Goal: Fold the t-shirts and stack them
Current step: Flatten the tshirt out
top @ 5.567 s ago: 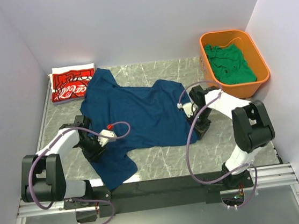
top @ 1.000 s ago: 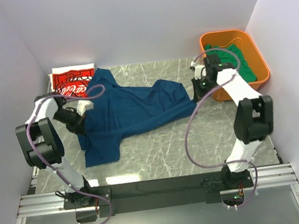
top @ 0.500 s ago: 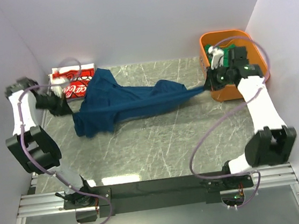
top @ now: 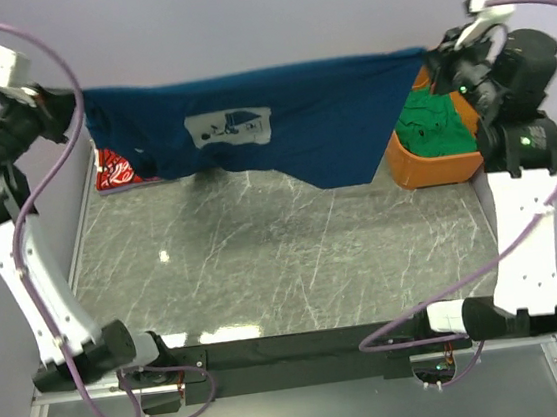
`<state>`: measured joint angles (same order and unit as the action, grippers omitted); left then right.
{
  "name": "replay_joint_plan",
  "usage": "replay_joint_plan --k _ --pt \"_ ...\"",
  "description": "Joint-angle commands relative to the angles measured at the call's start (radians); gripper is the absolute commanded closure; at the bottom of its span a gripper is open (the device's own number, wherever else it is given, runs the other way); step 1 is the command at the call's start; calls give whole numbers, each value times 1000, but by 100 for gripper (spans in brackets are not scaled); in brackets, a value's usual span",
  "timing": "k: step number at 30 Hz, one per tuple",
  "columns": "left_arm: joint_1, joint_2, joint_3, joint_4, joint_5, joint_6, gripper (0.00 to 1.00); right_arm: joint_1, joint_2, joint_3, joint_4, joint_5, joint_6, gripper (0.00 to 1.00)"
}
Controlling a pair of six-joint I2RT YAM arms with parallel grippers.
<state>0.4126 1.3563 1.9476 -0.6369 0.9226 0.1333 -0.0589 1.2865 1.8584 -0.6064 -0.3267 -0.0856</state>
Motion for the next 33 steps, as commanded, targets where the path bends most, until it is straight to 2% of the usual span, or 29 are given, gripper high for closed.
replay_joint_plan --k 1,3,6,9,13,18,20,22,26,30,33 --pt "25 -52 34 296 -105 -262 99 -10 -64 96 129 123 35 100" --pt "25 -66 56 351 -146 -300 99 -10 -55 143 137 144 38 100" --pt "25 -42 59 410 -120 -342 99 -10 -17 168 154 159 15 100" --pt "22 26 53 428 -78 -371 99 -9 51 179 172 155 11 100" --pt "-24 205 122 431 -47 -396 99 1 181 237 178 138 26 100" --pt "-115 433 347 445 -102 -409 99 10 425 445 185 140 37 100" --pt "-130 550 478 489 -157 -432 99 11 528 574 188 152 47 100" --pt "-133 625 539 564 -205 -483 99 13 576 634 229 164 56 100" --pt "-138 649 579 837 -312 -538 99 16 587 639 364 198 73 100" --pt "-138 618 590 930 -369 -548 99 16 550 622 470 215 80 100" --pt "-129 563 538 945 -314 -511 99 16 490 556 497 177 76 100"
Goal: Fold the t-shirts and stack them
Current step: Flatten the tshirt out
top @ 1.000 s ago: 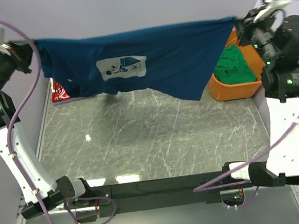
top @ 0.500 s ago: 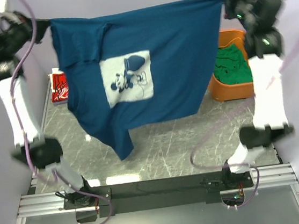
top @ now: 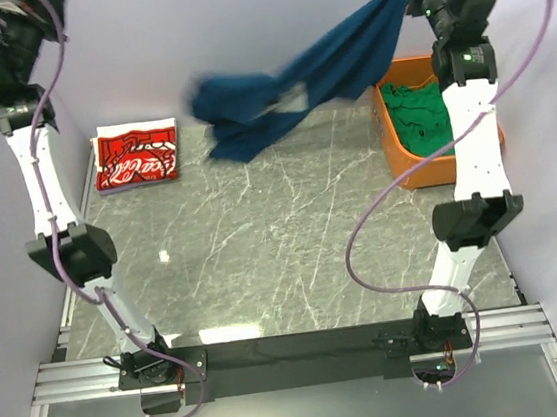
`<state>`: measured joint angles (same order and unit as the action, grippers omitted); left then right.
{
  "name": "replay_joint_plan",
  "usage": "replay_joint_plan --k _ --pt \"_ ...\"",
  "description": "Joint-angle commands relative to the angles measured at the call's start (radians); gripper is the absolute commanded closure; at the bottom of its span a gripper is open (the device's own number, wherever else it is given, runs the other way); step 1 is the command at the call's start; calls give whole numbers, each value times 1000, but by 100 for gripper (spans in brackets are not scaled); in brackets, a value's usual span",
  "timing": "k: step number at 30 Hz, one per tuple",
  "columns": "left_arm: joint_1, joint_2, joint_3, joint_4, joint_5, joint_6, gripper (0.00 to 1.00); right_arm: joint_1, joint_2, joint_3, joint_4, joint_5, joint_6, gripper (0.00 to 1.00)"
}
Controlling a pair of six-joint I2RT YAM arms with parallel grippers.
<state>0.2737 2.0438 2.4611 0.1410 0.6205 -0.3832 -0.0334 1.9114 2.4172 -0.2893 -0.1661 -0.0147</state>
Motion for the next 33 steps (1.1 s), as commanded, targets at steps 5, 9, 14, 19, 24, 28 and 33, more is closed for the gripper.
replay_joint_plan --k 5,9,14,19,24,28,33 --pt "12 -236 -333 66 139 111 99 16 -196 -280 58 -107 -27 100" --pt "2 -332 -653 -87 263 293 99 29 -316 -585 -24 -153 -82 100" --pt "-79 -421 -914 -372 335 524 87 56 -483 -871 41 -139 -94 100" --pt "-178 -479 -1136 -367 292 581 68 134 -535 -807 6 -164 -108 100" --pt "-192 -433 -1150 -279 295 427 63 341 -513 -729 9 -151 -165 100" --pt "-171 -433 -1113 -277 297 346 62 519 -454 -523 16 -112 -150 100" --pt "-128 -540 -1188 -320 314 358 60 599 -436 -345 52 -9 -88 100"
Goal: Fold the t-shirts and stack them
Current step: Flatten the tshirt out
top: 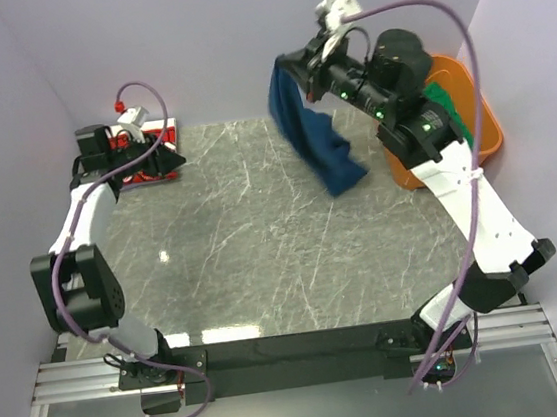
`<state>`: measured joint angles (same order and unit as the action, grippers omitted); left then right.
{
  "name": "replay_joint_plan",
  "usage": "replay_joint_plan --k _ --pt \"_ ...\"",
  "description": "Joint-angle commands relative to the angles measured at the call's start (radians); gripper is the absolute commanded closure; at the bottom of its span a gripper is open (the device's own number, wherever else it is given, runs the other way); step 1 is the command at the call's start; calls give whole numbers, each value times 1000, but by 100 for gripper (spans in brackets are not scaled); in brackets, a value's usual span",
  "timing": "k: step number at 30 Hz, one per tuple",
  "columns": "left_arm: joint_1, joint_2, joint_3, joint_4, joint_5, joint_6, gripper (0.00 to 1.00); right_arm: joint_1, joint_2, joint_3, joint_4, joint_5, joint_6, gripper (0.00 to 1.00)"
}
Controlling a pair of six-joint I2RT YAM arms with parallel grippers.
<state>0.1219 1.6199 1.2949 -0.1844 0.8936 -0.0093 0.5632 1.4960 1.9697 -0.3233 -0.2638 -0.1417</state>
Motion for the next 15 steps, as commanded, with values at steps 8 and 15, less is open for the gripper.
replay_joint_plan --k 8,15 --pt "71 -258 -207 -355 90 415 57 -2 -190 -175 155 251 -44 100" --pt "-74 -386 -448 -619 -2 890 52 -2 -206 -357 168 297 -21 100"
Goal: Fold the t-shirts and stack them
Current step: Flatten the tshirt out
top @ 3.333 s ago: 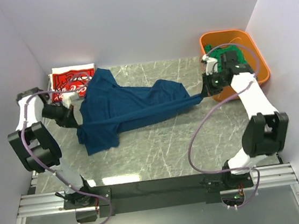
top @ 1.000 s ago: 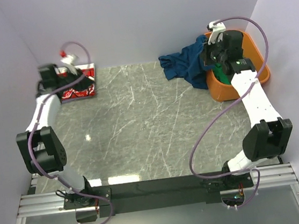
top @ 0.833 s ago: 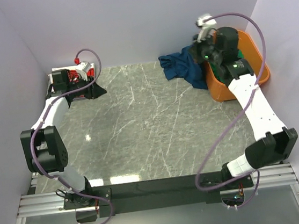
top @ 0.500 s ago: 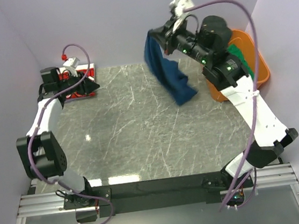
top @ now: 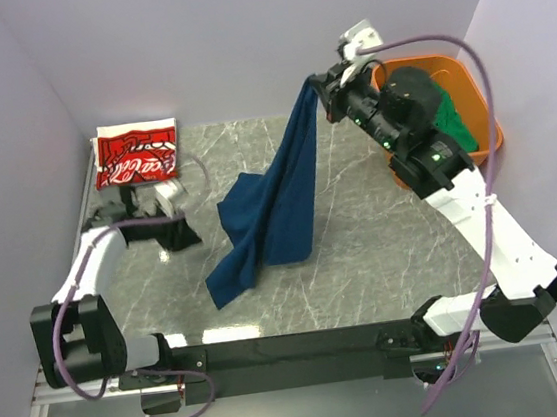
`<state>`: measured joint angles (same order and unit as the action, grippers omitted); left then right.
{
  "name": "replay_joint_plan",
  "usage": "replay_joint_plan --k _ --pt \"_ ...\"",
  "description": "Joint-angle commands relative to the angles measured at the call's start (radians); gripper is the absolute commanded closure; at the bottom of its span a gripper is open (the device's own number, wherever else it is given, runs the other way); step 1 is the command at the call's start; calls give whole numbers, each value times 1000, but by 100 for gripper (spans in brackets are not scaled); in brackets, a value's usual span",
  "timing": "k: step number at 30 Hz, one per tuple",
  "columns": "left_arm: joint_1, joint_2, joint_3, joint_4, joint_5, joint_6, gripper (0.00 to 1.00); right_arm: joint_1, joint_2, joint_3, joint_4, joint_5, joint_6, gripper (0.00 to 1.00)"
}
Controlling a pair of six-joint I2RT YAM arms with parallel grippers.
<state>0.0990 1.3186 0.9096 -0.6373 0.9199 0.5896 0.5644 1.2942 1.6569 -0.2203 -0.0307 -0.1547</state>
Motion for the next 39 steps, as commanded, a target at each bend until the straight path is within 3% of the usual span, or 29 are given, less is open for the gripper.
replay_joint_plan --k 1,8,15,32,36,39 --pt "-91 -100 -87 -171 -53 321 52 -3 -3 -58 70 81 -22 100" --pt "-300 -200 -198 -153 -181 392 46 -11 8 -175 108 173 -85 100" --pt "-590 -265 -259 -128 -315 381 51 -38 16 -275 131 175 -86 100" --pt "-749 48 -261 143 -519 217 44 -95 -10 -347 75 164 -66 100" --pt "-751 139 -245 139 -590 202 59 -126 -27 -353 44 161 -59 100" --pt "-748 128 -248 104 -602 207 84 -152 -50 -358 3 152 -51 100"
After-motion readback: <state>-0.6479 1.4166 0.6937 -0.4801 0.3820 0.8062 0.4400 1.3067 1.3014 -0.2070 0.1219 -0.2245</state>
